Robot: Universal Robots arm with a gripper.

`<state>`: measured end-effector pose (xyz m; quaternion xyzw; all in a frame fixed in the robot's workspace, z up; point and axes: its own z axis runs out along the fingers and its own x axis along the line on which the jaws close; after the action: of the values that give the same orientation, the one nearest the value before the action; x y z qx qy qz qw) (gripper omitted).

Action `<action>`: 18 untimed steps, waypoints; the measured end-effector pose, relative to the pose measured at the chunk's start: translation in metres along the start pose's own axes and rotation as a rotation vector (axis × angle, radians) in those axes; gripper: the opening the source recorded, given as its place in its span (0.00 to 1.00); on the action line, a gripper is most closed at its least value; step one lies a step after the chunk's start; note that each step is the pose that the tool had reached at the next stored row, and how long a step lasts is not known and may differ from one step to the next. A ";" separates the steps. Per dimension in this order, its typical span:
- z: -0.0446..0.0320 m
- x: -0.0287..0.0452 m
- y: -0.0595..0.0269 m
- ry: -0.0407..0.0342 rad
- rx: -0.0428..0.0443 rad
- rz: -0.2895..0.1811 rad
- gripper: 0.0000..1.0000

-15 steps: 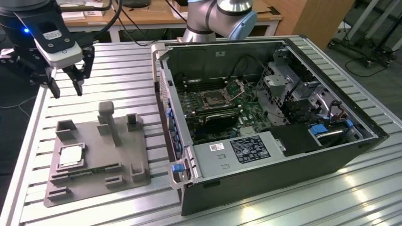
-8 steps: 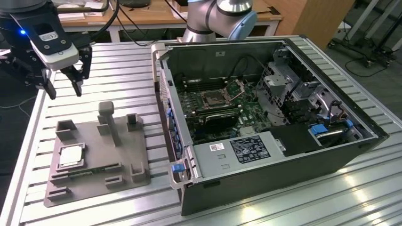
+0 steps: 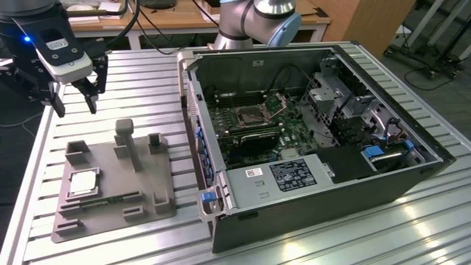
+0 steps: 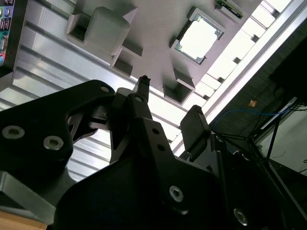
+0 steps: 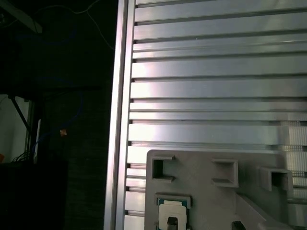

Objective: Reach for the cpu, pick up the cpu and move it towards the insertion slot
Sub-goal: 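Reach for the cpu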

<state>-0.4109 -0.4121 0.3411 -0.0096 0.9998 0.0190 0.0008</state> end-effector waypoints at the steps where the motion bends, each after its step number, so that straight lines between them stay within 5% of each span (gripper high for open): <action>1: 0.0002 0.0000 0.0000 0.0000 0.0000 0.000 0.53; 18: 0.0049 0.0000 -0.0002 -0.0001 -0.0001 0.000 0.53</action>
<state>-0.4109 -0.4121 0.3362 -0.0096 0.9998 0.0191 0.0008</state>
